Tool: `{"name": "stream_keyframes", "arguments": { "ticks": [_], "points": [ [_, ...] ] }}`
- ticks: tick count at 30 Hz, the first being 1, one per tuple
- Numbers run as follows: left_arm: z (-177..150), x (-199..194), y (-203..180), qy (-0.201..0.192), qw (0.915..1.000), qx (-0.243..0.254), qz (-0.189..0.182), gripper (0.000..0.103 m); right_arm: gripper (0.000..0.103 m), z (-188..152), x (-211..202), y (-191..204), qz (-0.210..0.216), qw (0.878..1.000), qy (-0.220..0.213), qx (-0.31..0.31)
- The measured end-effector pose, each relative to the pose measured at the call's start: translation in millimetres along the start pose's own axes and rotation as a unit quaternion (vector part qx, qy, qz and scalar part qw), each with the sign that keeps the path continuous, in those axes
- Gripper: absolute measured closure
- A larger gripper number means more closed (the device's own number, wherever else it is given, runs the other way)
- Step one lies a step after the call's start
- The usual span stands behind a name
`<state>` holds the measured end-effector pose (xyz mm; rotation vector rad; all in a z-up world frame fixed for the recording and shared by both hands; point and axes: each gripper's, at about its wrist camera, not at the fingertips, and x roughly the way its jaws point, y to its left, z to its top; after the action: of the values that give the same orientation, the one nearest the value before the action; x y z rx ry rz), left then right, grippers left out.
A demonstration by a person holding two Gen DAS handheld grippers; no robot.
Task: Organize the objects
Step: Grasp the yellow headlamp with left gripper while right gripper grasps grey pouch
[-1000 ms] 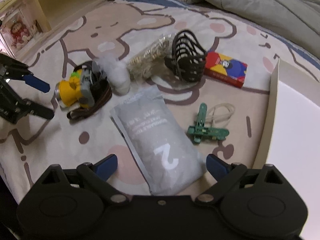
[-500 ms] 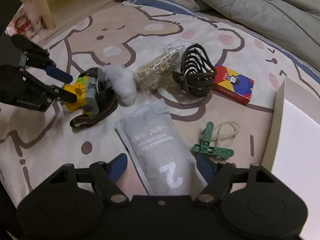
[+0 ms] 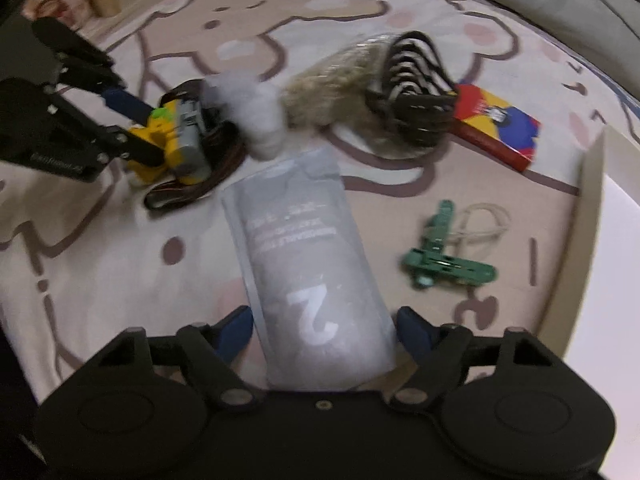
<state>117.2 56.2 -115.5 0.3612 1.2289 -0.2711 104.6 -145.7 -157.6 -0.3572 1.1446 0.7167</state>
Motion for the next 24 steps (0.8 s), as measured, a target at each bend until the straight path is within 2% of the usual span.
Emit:
{"name": "stream_keyframes", "arguments": {
  "ticks": [8, 11, 15, 18, 24],
  "points": [
    [6.3, 25.4, -13.0, 0.038, 0.9984, 0.022, 0.035, 0.059, 0.023, 4.4, 11.6, 7.8, -0.025, 1.000, 0.005, -0.015],
    [7.2, 32.0, -9.8, 0.041, 0.9986, 0.006, 0.033, 0.059, 0.031, 5.9, 11.3, 8.3, -0.024, 1.000, 0.006, -0.019],
    [3.0, 28.1, 0.7, 0.025, 0.9987, -0.041, 0.015, 0.060, 0.040, 7.4, 8.4, 8.2, -0.027, 1.000, 0.003, -0.016],
    [-2.6, 17.0, 7.8, 0.004, 0.9968, -0.079, 0.002, 0.060, 0.042, 8.4, 3.1, 8.6, -0.031, 0.999, -0.004, -0.012],
    [-10.0, -7.8, 9.6, -0.035, 0.9935, -0.105, 0.027, 0.060, 0.042, 12.6, -22.4, 7.8, -0.051, 0.997, -0.050, 0.011]
  ]
}}
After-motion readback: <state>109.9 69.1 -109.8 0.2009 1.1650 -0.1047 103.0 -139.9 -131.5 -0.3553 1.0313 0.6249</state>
